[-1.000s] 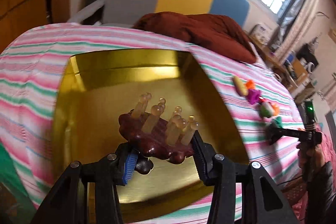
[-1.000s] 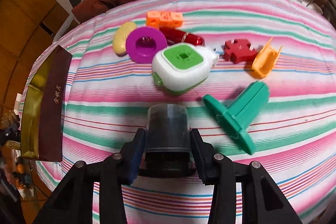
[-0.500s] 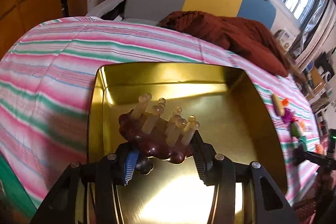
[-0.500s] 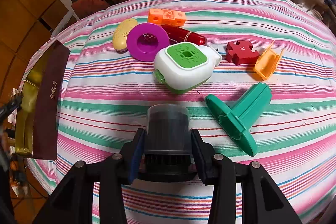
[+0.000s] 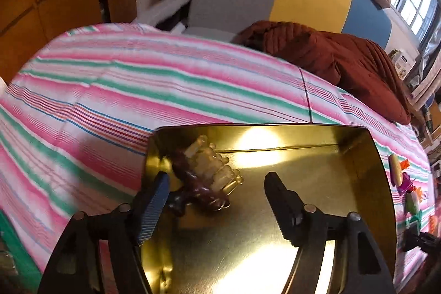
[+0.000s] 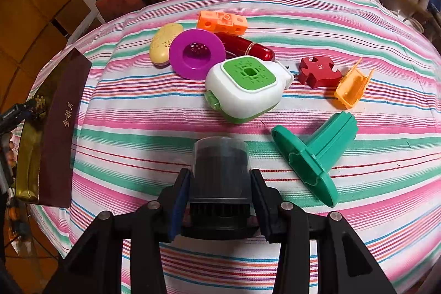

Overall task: Organize rigid objects
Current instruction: 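Place the brown block in the gold tray with the left tool while the right tool grasps the black cup, then carry the black cup with the right tool and set it in the tray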

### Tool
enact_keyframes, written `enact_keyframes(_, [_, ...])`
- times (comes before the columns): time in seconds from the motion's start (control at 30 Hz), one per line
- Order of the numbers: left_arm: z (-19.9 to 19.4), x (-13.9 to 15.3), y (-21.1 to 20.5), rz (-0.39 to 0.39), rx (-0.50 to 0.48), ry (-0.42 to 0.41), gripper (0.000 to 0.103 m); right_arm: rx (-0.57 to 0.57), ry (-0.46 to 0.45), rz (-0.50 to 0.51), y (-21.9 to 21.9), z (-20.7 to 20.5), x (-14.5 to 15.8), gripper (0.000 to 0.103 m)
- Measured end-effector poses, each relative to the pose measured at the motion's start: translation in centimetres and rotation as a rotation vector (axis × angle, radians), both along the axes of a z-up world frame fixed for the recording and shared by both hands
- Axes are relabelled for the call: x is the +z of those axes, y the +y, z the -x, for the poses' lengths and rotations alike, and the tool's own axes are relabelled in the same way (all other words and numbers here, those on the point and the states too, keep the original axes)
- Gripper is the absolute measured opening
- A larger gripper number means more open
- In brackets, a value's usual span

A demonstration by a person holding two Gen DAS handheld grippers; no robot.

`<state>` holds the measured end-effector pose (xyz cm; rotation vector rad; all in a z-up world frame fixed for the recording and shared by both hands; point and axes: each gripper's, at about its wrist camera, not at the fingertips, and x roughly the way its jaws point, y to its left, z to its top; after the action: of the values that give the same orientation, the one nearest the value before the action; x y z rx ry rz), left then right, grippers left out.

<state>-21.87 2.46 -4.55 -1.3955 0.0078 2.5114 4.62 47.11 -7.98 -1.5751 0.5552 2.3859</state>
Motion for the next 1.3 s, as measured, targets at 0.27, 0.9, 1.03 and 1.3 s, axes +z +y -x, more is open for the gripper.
enact_keyframes(0.27, [-7.2, 3.6, -1.1, 0.021, 0.005, 0.129, 0.072, 0.010, -0.004, -0.010, -0.5, 0.0, 0.0, 0.044])
enact_keyframes(0.9, [-17.0, 3.0, -0.4, 0.057, 0.136, 0.159, 0.072, 0.188, 0.031, -0.053, -5.7, 1.1, 0.6, 0.044])
enact_keyframes(1.03, [-17.6, 2.7, -0.7, 0.058, 0.134, 0.140, 0.072, 0.186, 0.034, -0.086, -7.6, 1.4, 0.9, 0.044])
enact_keyframes(1.3, [-18.6, 3.2, -1.5, 0.068, 0.127, 0.164, 0.072, 0.141, 0.078, -0.049, -10.0, 2.2, 1.4, 0.043])
